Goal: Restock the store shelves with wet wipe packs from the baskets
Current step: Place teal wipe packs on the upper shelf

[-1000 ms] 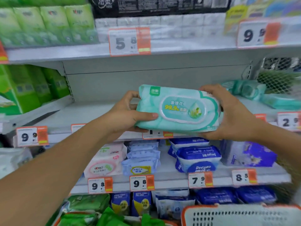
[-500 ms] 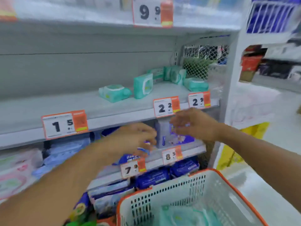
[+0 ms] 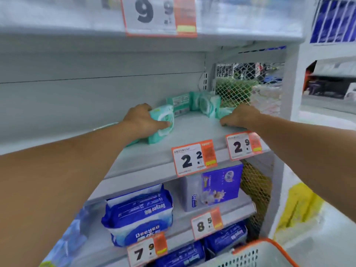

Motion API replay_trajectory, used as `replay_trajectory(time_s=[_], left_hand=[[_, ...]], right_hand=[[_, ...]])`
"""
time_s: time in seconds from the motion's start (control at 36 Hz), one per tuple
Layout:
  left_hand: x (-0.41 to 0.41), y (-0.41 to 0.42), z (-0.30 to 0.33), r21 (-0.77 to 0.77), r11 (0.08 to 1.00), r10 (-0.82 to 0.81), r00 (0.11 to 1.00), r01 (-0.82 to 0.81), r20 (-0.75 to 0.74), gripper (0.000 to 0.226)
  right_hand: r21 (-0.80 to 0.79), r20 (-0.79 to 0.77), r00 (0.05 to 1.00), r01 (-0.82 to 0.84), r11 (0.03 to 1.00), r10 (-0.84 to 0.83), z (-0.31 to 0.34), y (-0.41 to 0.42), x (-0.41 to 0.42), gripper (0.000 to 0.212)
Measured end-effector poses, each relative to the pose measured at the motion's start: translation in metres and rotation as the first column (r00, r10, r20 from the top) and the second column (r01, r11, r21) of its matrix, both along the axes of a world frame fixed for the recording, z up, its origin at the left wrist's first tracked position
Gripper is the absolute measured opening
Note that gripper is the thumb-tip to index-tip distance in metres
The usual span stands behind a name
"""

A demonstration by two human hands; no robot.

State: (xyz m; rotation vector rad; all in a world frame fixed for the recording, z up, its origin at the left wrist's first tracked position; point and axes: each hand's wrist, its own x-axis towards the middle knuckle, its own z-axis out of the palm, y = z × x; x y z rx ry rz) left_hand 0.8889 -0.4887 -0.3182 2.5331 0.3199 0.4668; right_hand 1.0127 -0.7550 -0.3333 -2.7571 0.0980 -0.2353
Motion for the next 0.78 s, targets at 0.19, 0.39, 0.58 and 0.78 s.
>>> replay_trajectory(time_s=[0.19,0.39,0.58,0.78], left_hand=[[-0.01,0.001,0.004,-0.386,0.895,-0.188,0.973,0.226,0.132,0.036],[-0.081,0.007,0.03,-0.479,0.789,-0.372,0.92,0.385,0.127,0.04],[-0.136,0.028,0.028,-0.459,0.727,-0.469,0.858,0.511,0.212,0.057],[-0.176,0.037,-0.001,-0.553,0.698,-0.45,0.88,0.454,0.155,0.058]], right_hand=[[-0.038,0.342,0.813,-0.489,0.872,0.471,0.005,-0.017,-0.05,0.087],[-0.263,0.624,0.432,-0.668,0.696,0.651,0.012,-0.029,-0.1,0.087],[-0.268,0.665,0.277,-0.778,0.568,0.693,0.006,-0.019,-0.157,0.08],[-0.135,0.548,0.375,-0.842,0.522,0.748,-0.019,-0.019,-0.191,0.087]])
